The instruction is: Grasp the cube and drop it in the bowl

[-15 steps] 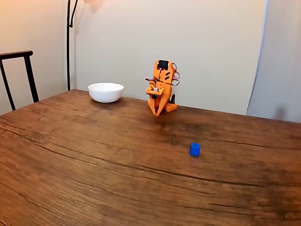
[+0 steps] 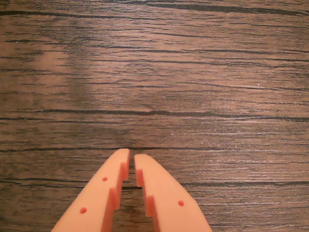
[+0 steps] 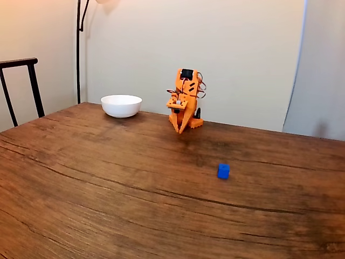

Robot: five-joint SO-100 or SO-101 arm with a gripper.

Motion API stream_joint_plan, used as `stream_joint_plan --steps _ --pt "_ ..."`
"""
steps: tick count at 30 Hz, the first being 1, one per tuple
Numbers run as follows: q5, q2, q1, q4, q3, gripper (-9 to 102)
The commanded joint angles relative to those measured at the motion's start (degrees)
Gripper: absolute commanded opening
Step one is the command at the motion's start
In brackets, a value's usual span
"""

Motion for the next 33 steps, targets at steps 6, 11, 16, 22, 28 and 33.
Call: stream_joint_plan --steps 6,11,16,22,28,33 --pt "0.1 -0.2 0.4 3.9 -0.3 -1" --pt "0.1 -0.2 0.4 3.9 -0.3 -1" --pt "0.1 -0.2 0.4 3.9 -0.3 -1" --pt "-0.8 -0.2 -0.1 3.1 -0.3 -1" --pt "-4.9 -0.1 -0.4 2.7 -0.4 -1" --pt "-4.7 -0.1 -0.8 2.7 -5.6 -1"
